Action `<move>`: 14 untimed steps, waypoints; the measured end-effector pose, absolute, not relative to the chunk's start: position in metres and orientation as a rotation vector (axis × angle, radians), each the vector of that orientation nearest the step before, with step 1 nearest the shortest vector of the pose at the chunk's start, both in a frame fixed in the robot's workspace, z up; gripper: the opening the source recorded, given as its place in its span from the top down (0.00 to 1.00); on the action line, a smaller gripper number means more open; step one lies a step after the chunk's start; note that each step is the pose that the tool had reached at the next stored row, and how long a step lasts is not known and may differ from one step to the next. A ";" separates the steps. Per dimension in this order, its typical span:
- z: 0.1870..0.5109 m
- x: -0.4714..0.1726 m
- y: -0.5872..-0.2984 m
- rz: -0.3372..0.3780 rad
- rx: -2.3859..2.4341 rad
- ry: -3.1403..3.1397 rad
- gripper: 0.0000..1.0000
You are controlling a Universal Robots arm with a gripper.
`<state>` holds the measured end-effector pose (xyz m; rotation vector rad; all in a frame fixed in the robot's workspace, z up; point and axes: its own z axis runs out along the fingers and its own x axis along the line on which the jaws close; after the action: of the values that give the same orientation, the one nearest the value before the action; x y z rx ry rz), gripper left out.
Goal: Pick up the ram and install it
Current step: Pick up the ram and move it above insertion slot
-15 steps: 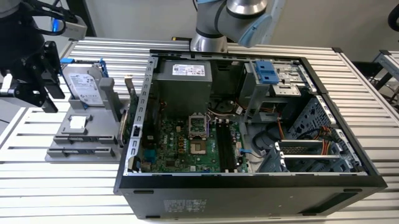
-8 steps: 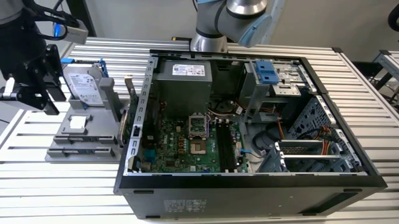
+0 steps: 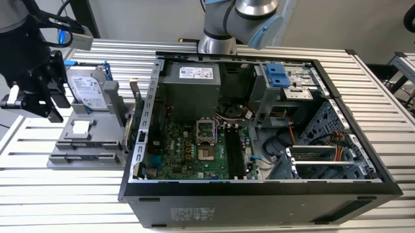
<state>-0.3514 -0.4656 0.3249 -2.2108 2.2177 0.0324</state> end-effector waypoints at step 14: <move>0.306 -0.351 -0.467 0.026 -2.210 2.223 0.00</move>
<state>-0.3515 -0.4674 0.3064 -2.2104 2.2234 0.0264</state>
